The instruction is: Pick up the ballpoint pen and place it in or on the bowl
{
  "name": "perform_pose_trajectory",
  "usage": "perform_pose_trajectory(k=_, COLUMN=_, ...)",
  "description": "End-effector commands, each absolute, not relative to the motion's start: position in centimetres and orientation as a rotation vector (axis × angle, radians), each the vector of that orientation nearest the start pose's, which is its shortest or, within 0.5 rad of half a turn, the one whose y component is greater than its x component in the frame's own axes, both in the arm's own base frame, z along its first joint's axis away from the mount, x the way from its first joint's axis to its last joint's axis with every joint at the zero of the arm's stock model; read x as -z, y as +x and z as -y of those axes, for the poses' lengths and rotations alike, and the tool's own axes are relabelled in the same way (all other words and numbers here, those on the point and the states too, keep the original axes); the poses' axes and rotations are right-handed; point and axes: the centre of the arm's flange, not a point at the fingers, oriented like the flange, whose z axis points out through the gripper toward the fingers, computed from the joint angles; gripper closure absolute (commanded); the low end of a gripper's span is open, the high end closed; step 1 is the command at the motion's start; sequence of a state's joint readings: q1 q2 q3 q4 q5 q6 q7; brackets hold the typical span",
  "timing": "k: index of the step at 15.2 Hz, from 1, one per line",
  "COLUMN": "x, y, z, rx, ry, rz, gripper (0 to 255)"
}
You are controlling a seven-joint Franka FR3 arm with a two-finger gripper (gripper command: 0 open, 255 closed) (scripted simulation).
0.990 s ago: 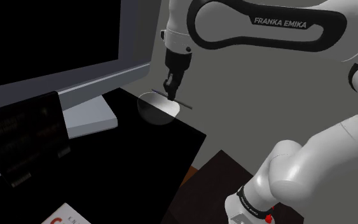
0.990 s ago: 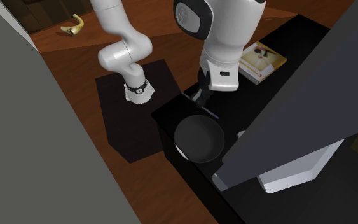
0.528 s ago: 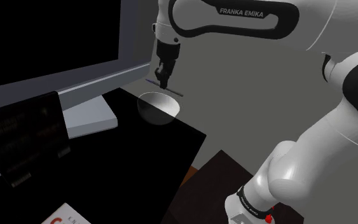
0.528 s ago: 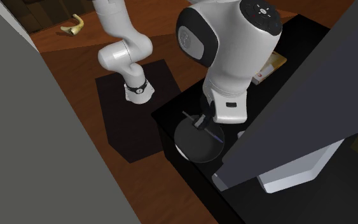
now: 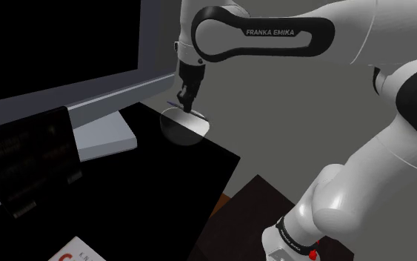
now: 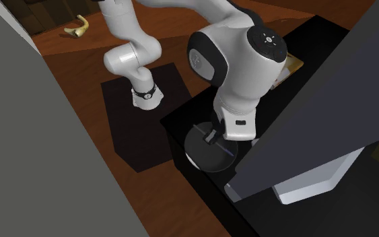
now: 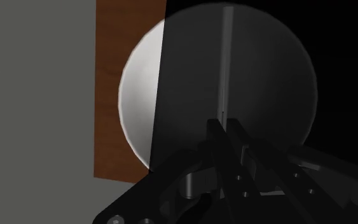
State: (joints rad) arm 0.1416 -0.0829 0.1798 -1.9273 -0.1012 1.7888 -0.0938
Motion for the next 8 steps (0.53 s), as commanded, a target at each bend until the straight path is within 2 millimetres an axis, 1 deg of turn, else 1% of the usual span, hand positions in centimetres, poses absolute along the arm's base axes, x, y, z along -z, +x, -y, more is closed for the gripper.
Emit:
perform_pose_trajectory(k=1, x=-50.8, y=50.6, z=-16.1, rx=-0.071, ry=-3.181, rz=0.71, gripper=255)
perform_pose_trajectory(k=6, x=-48.1, y=50.6, z=-16.1, rx=-0.071, ry=-3.181, rz=0.71, gripper=255)
perform_pose_trajectory(k=8, x=-47.8, y=50.6, z=-16.1, rx=-0.071, ry=-3.181, rz=0.71, gripper=255)
